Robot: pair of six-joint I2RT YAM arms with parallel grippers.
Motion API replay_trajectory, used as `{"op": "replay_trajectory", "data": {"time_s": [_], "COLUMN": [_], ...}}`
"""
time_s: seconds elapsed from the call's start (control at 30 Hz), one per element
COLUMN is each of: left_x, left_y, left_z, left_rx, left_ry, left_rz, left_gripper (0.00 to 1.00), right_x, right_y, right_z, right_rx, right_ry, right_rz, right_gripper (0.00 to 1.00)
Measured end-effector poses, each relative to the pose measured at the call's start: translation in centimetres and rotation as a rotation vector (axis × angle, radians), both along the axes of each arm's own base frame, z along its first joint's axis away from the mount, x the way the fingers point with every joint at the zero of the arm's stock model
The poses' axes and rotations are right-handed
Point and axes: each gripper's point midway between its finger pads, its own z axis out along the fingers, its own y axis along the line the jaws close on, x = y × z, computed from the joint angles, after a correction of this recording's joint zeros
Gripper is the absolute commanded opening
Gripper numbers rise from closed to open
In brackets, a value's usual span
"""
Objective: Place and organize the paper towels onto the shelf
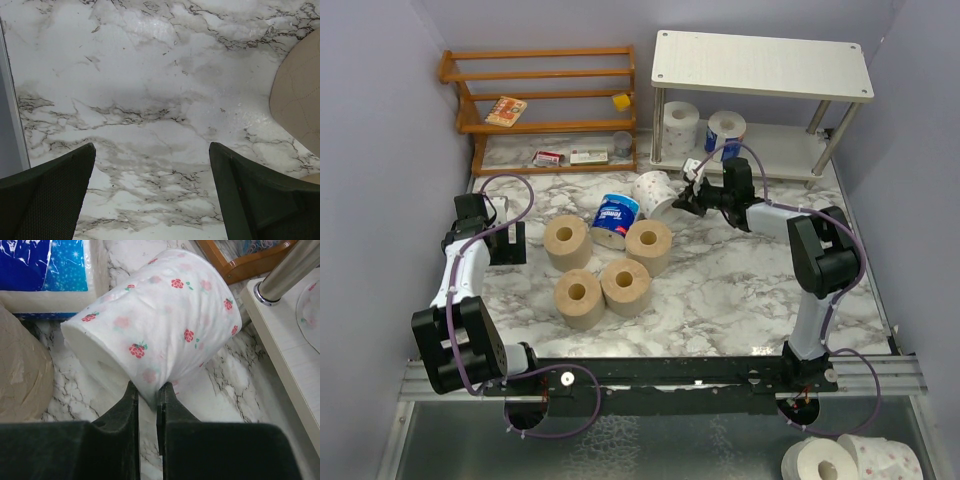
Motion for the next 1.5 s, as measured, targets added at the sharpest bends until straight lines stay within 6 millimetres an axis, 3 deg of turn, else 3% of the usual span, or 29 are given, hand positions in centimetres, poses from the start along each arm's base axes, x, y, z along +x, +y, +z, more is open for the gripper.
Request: {"op": "replay_trajectory", "data": {"time_s": [0.3,0.5,0.6,0.8,1.0,1.13,1.3,1.5], "left_x": [0.0,-0.1,0.0,-0.1,-0.1,-0.1,-0.1,-0.1], "left_y": [0.0,0.0,0.0,0.0,0.0,0.0,0.0,0.0], "left_z": [-0.3,-0.4,-0.4,-0.4,-0.4,-0.4,-0.2,-0.1], "left_rx": [-0.003,-0.005,-0.004,-0.004,-0.005,-0.005,-0.003,-0.002], "left_ry": [0.009,0.015,0.014,0.015,0.016,0.015,0.009,0.006], "left_rz": [0.000,0.000,0.000,0.000,0.000,0.000,0.000,-0.001], "left_gripper": [0.99,0.99,0.99,0.99,0.99,0.99,0.99,0.99], "right_x": [-0.5,-1.1,-2.9,-8.7,-10.8,-10.1,-8.5,-6.5], "right_y": [0.1,0.5,0.5,-0.7,-3.2,-6.3,-8.5,-11.2], "right_z": [-0.3,1.2,1.2,1.8,3.5,5.0,7.6,9.1], "right_rx": [0.027,0.037,0.076,0.196,0.371,0.527,0.683,0.824], "right_ry": [0.082,0.267,0.383,0.610,0.746,0.828,0.859,0.894], "right_rz": [-0.031,-0.044,-0.067,-0.178,-0.362,-0.516,-0.628,-0.746], "right_gripper": [0.01,0.01,0.01,0.01,0.01,0.01,0.01,0.01]}}
